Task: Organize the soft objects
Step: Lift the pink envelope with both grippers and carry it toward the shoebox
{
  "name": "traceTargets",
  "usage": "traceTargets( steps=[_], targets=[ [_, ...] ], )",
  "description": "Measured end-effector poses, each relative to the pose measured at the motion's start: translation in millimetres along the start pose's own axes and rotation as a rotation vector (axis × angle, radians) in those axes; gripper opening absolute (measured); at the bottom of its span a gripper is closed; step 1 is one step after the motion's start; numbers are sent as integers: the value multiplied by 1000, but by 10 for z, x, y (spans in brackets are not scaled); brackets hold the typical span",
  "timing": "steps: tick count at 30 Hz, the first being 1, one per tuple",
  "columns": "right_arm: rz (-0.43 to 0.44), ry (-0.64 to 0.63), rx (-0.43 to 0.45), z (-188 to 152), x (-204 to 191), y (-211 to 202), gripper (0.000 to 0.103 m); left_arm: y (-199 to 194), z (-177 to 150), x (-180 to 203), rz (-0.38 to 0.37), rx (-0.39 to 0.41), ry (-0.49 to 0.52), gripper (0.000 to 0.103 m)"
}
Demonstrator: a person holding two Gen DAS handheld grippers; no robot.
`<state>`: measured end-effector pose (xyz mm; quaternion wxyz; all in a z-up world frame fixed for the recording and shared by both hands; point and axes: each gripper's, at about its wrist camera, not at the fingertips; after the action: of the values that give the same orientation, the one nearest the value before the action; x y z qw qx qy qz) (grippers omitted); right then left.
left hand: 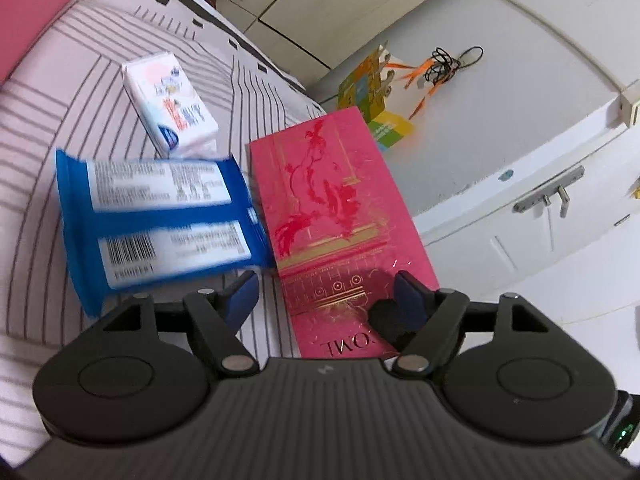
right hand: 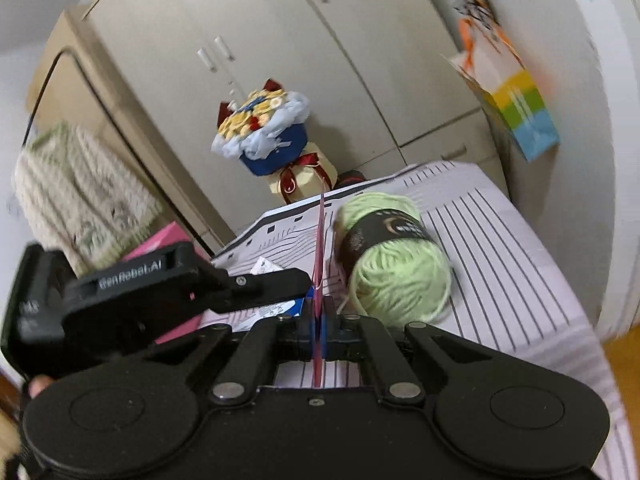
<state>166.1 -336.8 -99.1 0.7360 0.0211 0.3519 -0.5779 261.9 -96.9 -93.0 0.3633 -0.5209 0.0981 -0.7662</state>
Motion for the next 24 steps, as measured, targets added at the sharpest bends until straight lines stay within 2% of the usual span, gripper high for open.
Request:
traceTargets(
  steps=[4,8,13,15,20,21,23,24],
  targets=[
    [40,68,-1,-26,58,-85,5,-33,-108,35,-13,7,-9,80],
    [121,172,-49,-47,166,-81,5,-82,-177,9,-22,28,-49,86],
    [185,263,-84,-145,239,-53,5,-118,-257,-73,-27,24,-100,84],
    [190,270,-98,-171,248,-26,5,-148,-278,-71,-19,28,-103,79],
    [173,208,-98,-144,195,-58,8,-253,-269,-32,30,63,-44,47],
    [166,186,-97,-127,185,-76,11,-268,-261,-30,28,62,-32,45],
    [137,116,-97,-97,127,-85,17,-303,-256,-39,29,72,-27,33],
    [119,82,-98,-92,105,-89,24,-321,-254,-49,27,76,-26,30]
  ],
)
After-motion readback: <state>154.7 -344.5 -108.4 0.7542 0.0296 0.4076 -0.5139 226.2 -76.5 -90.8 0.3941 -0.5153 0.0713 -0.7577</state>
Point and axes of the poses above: each gripper's, at about its wrist camera, not at the fingertips, and y roughly the way its jaws point, x to its right, z to its top, and after that the axes turned 1 degree about z, right-handed
